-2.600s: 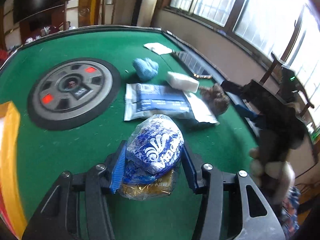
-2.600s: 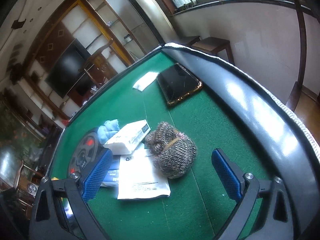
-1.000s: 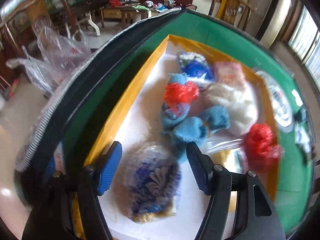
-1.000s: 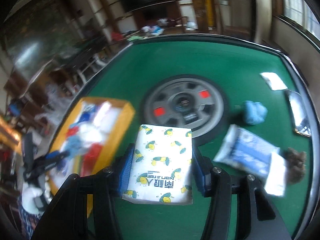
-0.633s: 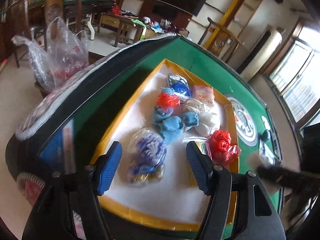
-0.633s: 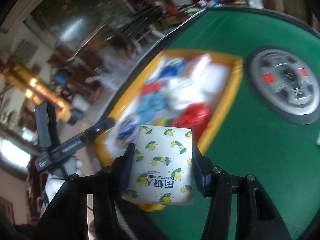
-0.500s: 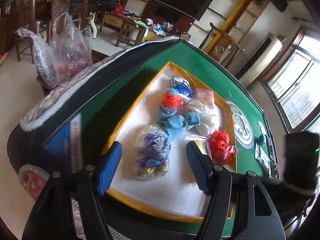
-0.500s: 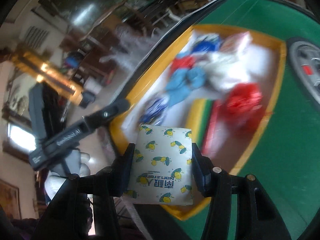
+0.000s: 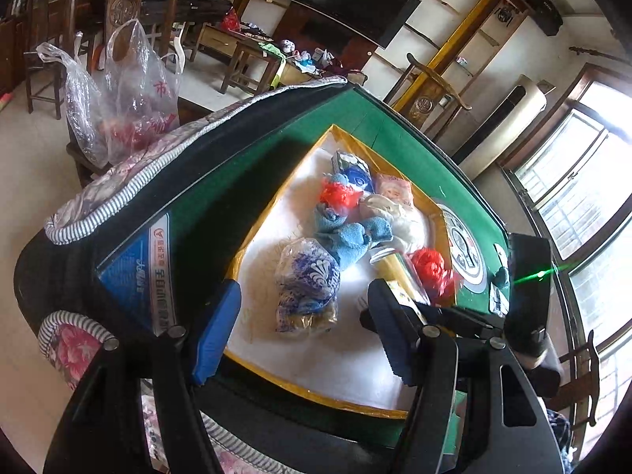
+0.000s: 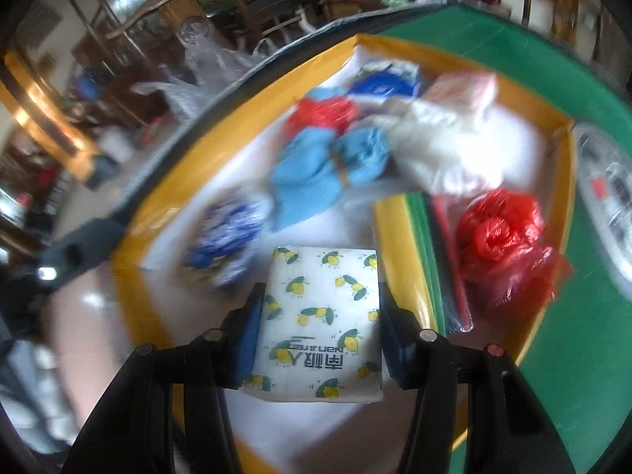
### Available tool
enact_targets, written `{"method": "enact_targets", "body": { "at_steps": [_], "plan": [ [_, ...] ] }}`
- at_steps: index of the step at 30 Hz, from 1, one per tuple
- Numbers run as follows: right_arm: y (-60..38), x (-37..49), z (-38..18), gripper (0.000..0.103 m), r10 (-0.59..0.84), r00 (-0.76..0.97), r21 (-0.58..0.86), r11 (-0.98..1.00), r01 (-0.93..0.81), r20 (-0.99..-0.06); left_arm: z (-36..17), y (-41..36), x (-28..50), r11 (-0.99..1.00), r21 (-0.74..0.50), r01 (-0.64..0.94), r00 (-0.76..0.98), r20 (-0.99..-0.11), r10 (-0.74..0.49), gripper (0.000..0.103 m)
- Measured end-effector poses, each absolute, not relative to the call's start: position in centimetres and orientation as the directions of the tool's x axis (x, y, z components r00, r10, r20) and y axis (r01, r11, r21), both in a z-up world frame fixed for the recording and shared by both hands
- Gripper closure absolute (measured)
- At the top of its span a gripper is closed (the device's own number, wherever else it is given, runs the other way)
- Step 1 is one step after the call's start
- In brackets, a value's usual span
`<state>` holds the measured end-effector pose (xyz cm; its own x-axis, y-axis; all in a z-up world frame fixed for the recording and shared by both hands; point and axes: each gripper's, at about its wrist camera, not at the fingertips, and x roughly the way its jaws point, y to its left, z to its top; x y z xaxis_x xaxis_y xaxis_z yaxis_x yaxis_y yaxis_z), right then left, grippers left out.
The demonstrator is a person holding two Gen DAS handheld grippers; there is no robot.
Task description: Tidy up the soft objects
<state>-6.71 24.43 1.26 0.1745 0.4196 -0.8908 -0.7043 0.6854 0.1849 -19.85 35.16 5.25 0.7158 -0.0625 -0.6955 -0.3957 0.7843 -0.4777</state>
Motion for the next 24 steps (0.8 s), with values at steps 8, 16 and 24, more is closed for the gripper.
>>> {"method": "enact_targets", "body": {
  "at_steps": [8, 16, 24],
  "plan": [
    [22.2, -9.2, 3.8, 0.040, 0.508, 0.199, 0.220, 0.648, -0.729, -0.838, 5.3, 33.8, -19.8, 0.803, -0.459, -0.379, 0.700, -0.710, -0.075, 0.037],
    [13.2, -9.1, 5.4, 0.035, 0.537, 0.329, 0.243, 0.738, -0.629, -0.777, 6.8, 30.8, -19.2, 0.841, -0.442, -0.313, 0.711, -0.696, -0.101, 0.037],
    [-2.3, -6.8, 5.1, 0.035, 0.451, 0.483, 0.331, 0.889, -0.317, -0.751, 8.5, 25.5, -17.8, 0.880, -0.428, -0.206, 0.702, -0.691, -0.172, 0.037]
  ]
}}
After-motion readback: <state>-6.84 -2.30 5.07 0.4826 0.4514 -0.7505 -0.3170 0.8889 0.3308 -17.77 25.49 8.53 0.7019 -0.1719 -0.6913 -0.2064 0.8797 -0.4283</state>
